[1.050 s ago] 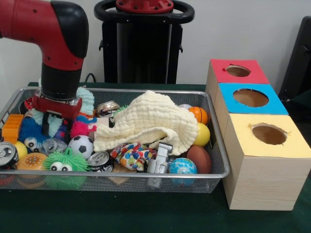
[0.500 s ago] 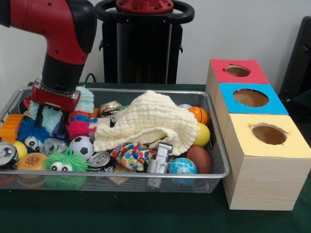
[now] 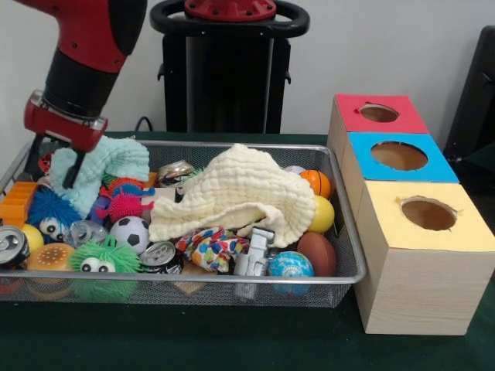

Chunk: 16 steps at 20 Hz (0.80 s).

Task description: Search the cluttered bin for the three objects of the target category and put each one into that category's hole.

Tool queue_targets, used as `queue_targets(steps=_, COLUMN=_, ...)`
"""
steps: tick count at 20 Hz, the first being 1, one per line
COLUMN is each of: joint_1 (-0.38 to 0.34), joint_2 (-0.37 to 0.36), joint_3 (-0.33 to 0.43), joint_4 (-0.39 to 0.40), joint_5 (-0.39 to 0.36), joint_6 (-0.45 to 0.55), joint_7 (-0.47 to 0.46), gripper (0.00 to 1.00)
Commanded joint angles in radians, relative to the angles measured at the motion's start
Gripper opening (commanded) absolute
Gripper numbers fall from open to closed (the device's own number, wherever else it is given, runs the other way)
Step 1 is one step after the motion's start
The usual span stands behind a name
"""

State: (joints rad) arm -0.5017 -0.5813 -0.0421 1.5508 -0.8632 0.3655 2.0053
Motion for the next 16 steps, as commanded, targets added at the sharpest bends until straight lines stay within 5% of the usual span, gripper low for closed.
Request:
queue_targets(steps=1, joint_1=-0.019, joint_2=0.018, joint_3=0.021, joint_4=-0.013, joint_5=0.000, joint_6=0.052, joint_7=-0.026, gripper=1.00)
queue_targets(steps=6, joint_1=-0.014, joint_2=0.175, joint_3=0.000, joint_4=-0.075, joint_5=-0.035, joint_6=-0.079, joint_7=0.084, gripper=1.00)
queue_targets(steps=16, joint_1=-0.011, joint_2=0.286, joint_3=-0.016, joint_4=-0.119, joint_5=0.003, joint_6=-0.206, joint_7=0.126, gripper=1.00)
